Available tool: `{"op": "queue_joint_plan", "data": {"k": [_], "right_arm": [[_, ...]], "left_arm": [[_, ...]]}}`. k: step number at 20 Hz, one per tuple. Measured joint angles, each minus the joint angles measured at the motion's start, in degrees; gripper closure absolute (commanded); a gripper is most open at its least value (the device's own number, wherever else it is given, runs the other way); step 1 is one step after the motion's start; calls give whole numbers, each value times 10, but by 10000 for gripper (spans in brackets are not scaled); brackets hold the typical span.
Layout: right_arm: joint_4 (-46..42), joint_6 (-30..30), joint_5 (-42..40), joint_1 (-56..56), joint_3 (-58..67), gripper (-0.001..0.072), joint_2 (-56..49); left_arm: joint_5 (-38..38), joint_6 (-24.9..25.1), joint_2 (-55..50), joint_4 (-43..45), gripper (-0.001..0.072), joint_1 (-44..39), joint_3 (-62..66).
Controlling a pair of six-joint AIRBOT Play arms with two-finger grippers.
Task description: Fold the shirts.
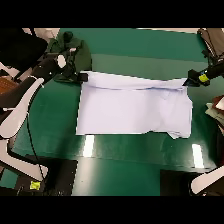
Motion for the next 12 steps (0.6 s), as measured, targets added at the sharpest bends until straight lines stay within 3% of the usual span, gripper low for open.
{"op": "queue_joint_plan", "data": {"k": [7, 12], "right_arm": [[-41, 19, -16, 2, -66, 691, 0], [-72, 37, -19, 0, -40, 691, 0]], "left_arm": [[-35, 18, 0, -9, 684, 0, -25], [-59, 19, 0, -12, 684, 0, -28]]}}
